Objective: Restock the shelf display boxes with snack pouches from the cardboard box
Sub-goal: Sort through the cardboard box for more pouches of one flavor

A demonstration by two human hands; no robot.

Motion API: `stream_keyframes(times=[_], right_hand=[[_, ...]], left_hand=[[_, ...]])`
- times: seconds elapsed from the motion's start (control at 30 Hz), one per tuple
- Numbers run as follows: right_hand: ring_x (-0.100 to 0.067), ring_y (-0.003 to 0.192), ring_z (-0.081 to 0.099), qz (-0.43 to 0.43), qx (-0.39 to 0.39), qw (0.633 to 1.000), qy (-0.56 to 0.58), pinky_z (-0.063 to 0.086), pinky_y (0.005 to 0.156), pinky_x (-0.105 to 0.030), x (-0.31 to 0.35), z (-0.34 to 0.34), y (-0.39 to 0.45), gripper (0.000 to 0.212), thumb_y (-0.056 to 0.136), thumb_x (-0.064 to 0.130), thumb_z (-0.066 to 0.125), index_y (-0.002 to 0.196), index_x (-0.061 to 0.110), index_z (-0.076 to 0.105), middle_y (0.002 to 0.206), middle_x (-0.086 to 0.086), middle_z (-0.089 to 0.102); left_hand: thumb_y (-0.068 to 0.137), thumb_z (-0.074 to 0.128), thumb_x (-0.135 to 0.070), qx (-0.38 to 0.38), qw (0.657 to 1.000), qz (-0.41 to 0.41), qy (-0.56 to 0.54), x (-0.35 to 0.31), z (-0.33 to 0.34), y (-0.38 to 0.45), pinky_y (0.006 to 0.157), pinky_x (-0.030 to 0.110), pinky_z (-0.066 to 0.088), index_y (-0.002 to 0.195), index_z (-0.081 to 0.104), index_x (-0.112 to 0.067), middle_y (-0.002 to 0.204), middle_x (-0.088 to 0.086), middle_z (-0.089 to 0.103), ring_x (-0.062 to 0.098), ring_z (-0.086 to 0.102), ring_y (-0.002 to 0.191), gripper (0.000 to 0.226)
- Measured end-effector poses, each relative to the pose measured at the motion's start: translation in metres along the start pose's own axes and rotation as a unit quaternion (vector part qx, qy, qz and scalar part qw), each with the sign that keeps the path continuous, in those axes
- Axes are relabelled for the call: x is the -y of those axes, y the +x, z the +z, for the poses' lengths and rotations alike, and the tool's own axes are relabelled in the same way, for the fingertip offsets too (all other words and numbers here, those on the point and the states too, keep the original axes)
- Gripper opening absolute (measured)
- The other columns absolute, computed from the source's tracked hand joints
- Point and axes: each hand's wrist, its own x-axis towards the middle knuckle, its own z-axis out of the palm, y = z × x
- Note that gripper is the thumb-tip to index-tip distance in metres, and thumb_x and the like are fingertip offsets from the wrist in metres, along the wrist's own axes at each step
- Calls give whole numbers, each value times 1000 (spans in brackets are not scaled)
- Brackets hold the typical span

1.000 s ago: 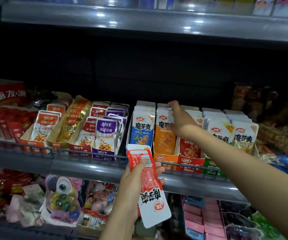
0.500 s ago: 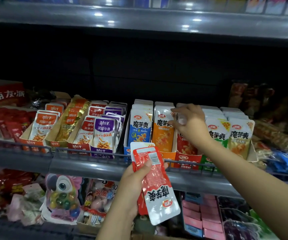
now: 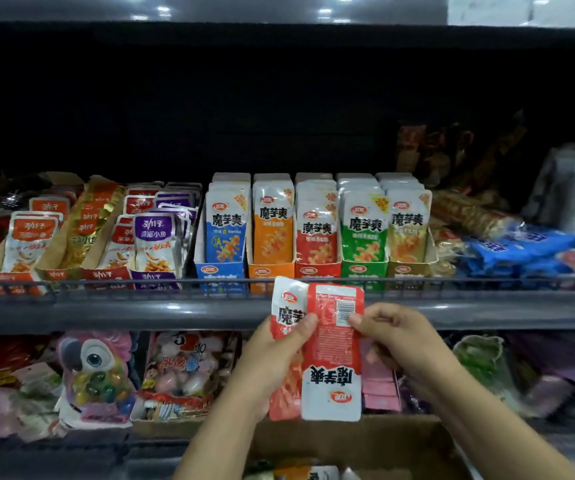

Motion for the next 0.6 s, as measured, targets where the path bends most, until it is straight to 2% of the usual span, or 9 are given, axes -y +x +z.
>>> stream_keyframes(times=[0.03, 0.1, 0.17, 0.27, 0.33, 0.37, 0.43, 0.53, 0.6], right_hand=[[-8, 36, 51, 11, -8, 1000, 14, 29, 34, -16, -2, -7, -3, 19, 89, 20, 63, 79, 4, 60, 54, -4, 65], [-12, 42, 60, 22, -23, 998, 53, 32, 33, -16, -7, -18, -9, 19, 89, 20, 61, 81, 3, 61, 63, -8, 70], [-19, 55, 69, 16, -42, 994, 97, 42, 36, -18, -9, -25, -15, 18, 87, 20, 62, 86, 2, 65, 77, -16, 73], [-22, 66, 72, -31, -80, 991, 103, 55, 47, -25, -8, -32, -25, 16, 83, 20, 65, 82, 5, 70, 79, -16, 73], [-11, 66, 71, -99, -84, 991, 23, 55, 53, -19, -10, -35, -31, 10, 80, 23, 67, 75, 17, 73, 75, -4, 74], [-2, 65, 69, -136, -79, 987, -34, 52, 56, -14, -12, -36, -34, 7, 76, 29, 68, 73, 26, 73, 73, 6, 74], [10, 72, 64, -183, -54, 975, -117, 47, 63, -6, -17, -35, -36, 10, 65, 41, 69, 75, 38, 72, 74, 24, 70], [20, 99, 55, -240, 37, 948, -207, 42, 81, -1, -33, -34, -31, 30, 59, 44, 74, 87, 33, 76, 101, 31, 61], [23, 107, 47, -254, 104, 930, -243, 38, 87, 0, -40, -34, -28, 33, 62, 37, 79, 94, 30, 75, 111, 32, 55]], left_hand=[[86, 58, -43, -6, 1000, -1, 29, 2, 1, -1, 64, 20, 54, 101, 60, -30, 99, -11, 72, 3, 69, 80, 20], [85, 49, -57, -14, 997, -14, 79, 5, 2, -5, 86, 27, 50, 104, 51, -38, 111, -18, 61, 6, 62, 99, 27], [83, 44, -64, 5, 994, -48, 93, 12, 1, -5, 93, 34, 48, 112, 51, -37, 110, -11, 65, 13, 64, 101, 40], [86, 41, -63, 15, 992, -105, 62, 20, 6, 9, 79, 40, 57, 118, 56, -23, 109, 9, 71, 23, 72, 83, 53], [96, 32, -54, 42, 990, -131, -25, 28, 2, 14, 61, 34, 59, 120, 58, -5, 116, 26, 64, 22, 72, 69, 60], [96, 30, -54, 48, 984, -157, -64, 27, 4, 14, 57, 37, 59, 116, 60, 1, 110, 30, 65, 26, 72, 68, 65], [86, 38, -59, 63, 976, -177, -108, 26, 10, 14, 66, 47, 58, 112, 61, -1, 99, 28, 69, 37, 71, 80, 68], [67, 67, -60, 96, 975, -174, -100, 29, 8, 9, 100, 57, 43, 120, 62, -7, 115, 25, 65, 43, 61, 108, 76], [60, 85, -41, 102, 976, -172, -87, 30, 6, 6, 99, 53, 45, 121, 60, -7, 115, 24, 66, 42, 62, 107, 75]])
